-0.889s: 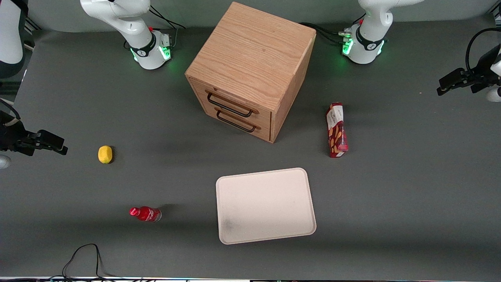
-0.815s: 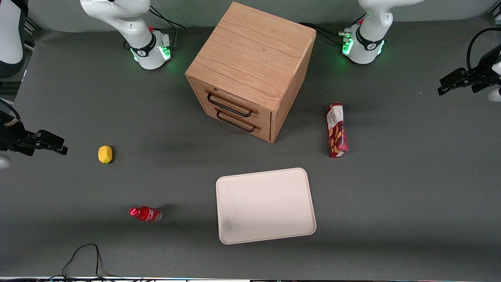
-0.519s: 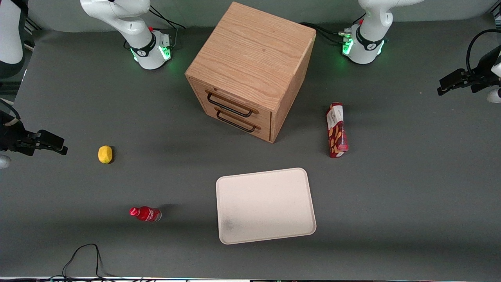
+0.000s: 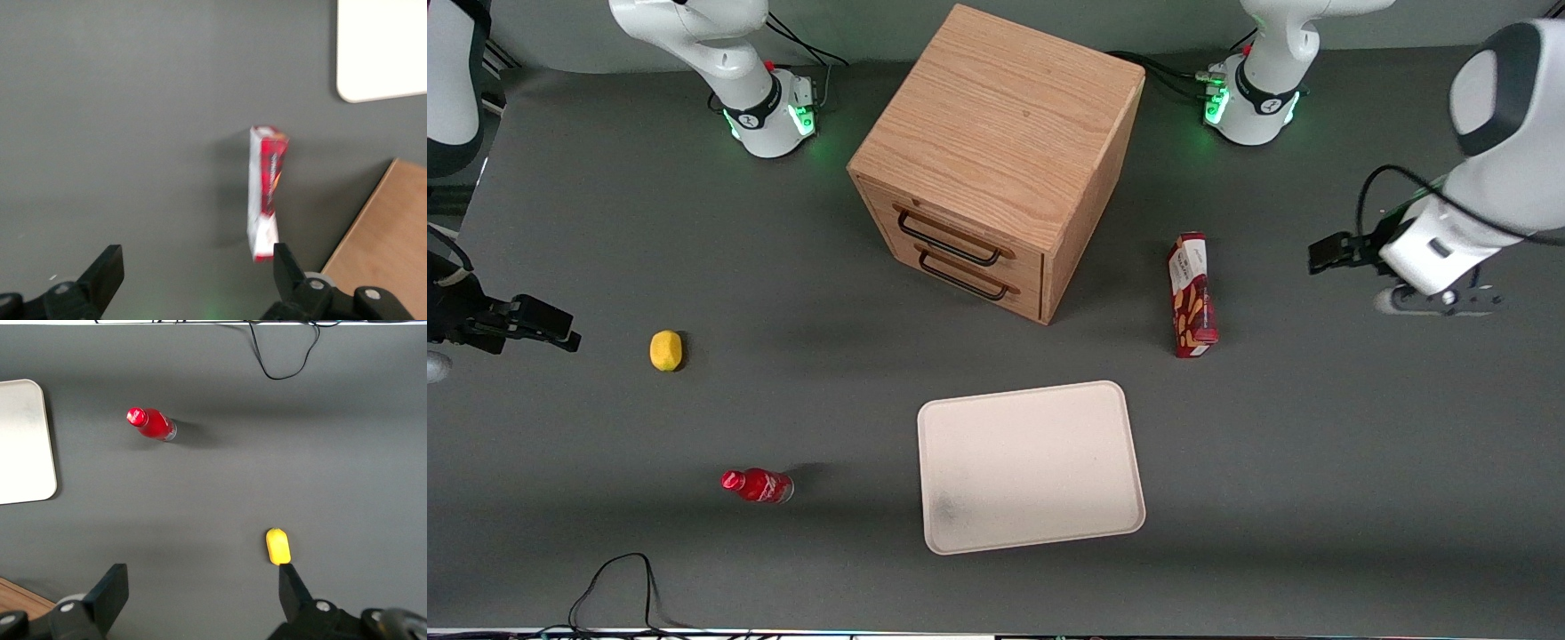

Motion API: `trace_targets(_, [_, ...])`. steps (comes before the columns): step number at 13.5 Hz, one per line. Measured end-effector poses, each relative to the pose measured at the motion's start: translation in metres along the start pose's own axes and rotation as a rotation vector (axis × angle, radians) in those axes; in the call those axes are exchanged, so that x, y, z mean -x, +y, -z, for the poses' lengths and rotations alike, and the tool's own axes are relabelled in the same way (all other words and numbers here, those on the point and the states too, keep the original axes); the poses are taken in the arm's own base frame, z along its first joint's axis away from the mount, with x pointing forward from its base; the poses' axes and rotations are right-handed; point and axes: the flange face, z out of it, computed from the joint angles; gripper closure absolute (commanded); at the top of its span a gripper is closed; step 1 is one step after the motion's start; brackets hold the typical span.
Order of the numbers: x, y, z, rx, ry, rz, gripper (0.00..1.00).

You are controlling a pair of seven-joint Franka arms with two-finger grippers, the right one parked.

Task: Place red cookie box on tray
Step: 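Move the open left gripper down over the red plaid cookie box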

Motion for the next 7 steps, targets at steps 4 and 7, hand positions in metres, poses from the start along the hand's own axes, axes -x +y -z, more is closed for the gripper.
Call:
trace_targets(4, [0.004,0.057,-0.075,0.000,0.042,0.018,0.00])
trace_targets(7, [0.021,0.069,-0.144,-0.043,0.065,-0.015,0.00])
